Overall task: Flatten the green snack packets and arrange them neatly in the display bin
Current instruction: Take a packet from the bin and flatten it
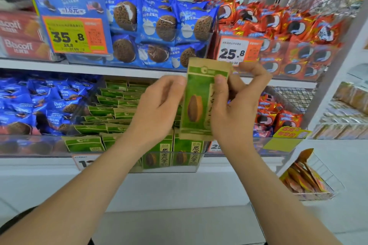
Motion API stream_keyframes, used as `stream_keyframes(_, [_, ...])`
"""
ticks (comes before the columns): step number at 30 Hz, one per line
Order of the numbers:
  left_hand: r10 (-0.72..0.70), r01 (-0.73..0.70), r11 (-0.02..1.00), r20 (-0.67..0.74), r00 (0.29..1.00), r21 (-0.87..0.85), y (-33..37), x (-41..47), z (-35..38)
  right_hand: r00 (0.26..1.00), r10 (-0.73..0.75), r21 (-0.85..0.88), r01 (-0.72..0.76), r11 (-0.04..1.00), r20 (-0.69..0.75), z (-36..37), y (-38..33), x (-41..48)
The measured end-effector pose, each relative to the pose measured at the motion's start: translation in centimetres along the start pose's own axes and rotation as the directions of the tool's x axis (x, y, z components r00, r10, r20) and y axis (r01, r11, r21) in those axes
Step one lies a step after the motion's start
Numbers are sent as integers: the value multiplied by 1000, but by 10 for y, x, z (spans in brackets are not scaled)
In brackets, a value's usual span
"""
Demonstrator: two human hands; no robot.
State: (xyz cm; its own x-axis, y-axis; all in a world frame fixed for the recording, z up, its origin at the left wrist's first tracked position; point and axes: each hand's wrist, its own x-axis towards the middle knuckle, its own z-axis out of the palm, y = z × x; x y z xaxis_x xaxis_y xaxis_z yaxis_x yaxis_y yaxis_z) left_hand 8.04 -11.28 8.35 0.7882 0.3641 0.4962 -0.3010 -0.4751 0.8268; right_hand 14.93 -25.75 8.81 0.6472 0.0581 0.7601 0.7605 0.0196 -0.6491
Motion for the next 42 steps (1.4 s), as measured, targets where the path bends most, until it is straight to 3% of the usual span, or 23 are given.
stream_keyframes(3, [-37,38,997,29,999,-65,8,-7,5,981,193,133,-194,972,19,7,-9,-8])
stream_keyframes(7, [-65,60,997,-132,989,-42,4,-10,7,929,370,114,-367,923,-1,9,-10,-16])
stream_keyframes(9, [-41,43,999,-163,986,5,3,-13,13,840,541,271,-530,804,40,10,-11,-20])
stream_keyframes(11, [-50,53,998,-190,981,14,0,-18,21,706,693,440,-675,592,149,12,-13,-24])
stream_keyframes(13, [-103,96,994,-199,975,-47,-3,-20,29,629,748,499,-727,471,211,13,-15,-25])
stream_keyframes(15, [-162,135,983,-233,959,-126,-5,-21,32,628,744,491,-733,470,226,12,-17,-22])
stream_keyframes(19, [-233,143,939,-270,934,-314,-2,-19,27,700,683,434,-692,577,208,8,-21,-17])
stream_keyframes(21, [-178,119,966,-261,949,-229,-2,-18,25,698,654,399,-710,580,290,5,-22,-17])
stream_keyframes(23, [-165,129,977,-213,963,-173,2,-20,26,657,660,409,-750,520,365,1,-23,-20])
stream_keyframes(26, [-163,130,962,-124,979,-240,12,-27,29,623,689,435,-772,464,370,-3,-24,-21])
stream_keyframes(30, [-82,73,975,-38,996,-210,20,-30,26,638,689,419,-761,495,345,-9,-25,-21])
stream_keyframes(37, [-79,71,991,-61,995,-114,22,-27,17,654,664,387,-754,531,362,-15,-21,-15])
stream_keyframes(42, [-107,105,992,-23,994,-71,18,-26,13,439,707,311,-897,313,555,-19,-14,-12])
